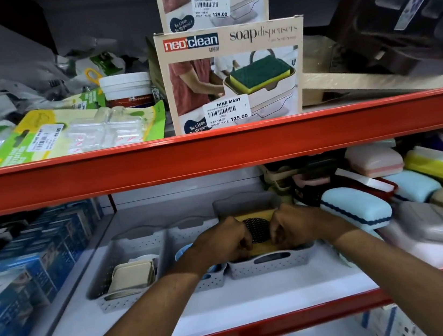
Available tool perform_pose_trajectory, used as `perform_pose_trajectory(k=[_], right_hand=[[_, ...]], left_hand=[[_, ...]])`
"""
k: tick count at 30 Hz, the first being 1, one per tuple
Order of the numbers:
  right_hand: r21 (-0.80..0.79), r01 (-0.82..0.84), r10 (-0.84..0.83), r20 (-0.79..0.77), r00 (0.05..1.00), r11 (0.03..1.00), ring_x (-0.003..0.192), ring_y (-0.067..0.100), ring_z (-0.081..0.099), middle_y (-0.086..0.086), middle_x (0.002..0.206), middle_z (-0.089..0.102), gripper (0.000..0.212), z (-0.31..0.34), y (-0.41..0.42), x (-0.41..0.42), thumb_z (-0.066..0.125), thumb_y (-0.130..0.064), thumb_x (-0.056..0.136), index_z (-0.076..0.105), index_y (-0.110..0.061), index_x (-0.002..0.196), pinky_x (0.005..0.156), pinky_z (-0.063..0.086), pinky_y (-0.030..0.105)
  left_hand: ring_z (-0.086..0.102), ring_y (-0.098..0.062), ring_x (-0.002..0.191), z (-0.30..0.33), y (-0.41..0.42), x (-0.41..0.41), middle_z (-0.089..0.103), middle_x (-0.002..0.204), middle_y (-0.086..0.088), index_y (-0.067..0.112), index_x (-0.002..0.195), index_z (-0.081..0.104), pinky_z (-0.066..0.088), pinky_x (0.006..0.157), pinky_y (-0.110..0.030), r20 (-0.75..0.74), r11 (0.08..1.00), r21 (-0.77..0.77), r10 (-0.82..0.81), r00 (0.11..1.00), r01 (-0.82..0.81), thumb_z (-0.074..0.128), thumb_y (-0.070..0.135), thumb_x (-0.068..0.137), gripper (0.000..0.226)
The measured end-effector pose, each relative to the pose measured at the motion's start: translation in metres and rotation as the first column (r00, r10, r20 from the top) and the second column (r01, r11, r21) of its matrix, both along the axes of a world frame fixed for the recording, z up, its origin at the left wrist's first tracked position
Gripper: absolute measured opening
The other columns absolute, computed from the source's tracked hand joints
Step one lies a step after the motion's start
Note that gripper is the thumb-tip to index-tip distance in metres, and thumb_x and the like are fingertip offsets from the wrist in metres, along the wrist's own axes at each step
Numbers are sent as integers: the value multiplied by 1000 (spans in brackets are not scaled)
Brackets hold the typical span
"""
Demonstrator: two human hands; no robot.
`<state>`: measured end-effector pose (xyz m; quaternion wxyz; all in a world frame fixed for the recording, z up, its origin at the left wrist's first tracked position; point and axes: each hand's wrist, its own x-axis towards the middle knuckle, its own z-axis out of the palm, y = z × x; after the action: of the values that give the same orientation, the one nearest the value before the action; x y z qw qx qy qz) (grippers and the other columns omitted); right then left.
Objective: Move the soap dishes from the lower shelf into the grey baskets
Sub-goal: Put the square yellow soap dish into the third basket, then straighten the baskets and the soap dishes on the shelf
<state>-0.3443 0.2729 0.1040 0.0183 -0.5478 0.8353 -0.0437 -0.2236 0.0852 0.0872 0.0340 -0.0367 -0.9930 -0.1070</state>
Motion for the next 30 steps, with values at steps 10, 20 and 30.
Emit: perform_pose_trajectory(k=[10,20,30], right_hand=[[-18,12,-14,-66,998,1000,67,14,62,-10,75,65,7,-8,-2,-3,65,-23,77,71,-24,81,65,56,31],[-56,107,-110,-51,993,993,80,19,64,1,93,67,7,-11,-8,-1,72,-21,81,71,-22,88,68,50,29],[-362,3,-66,-161,985,932,89,22,70,0,103,75,23,-11,-22,31,54,-35,93,66,-28,112,70,57,38]], left_hand=[[68,-22,87,1,1,-12,75,105,-4,19,97,75,60,83,-41,49,998,-63,0,999,3,72,12,81,17],[62,-18,80,-5,2,-19,74,100,-6,17,96,74,54,74,-32,-14,998,-63,18,1000,-19,69,9,84,16],[59,-21,126,15,-45,64,66,138,-1,20,129,66,53,104,-37,-314,985,-142,51,948,-100,53,7,97,37]])
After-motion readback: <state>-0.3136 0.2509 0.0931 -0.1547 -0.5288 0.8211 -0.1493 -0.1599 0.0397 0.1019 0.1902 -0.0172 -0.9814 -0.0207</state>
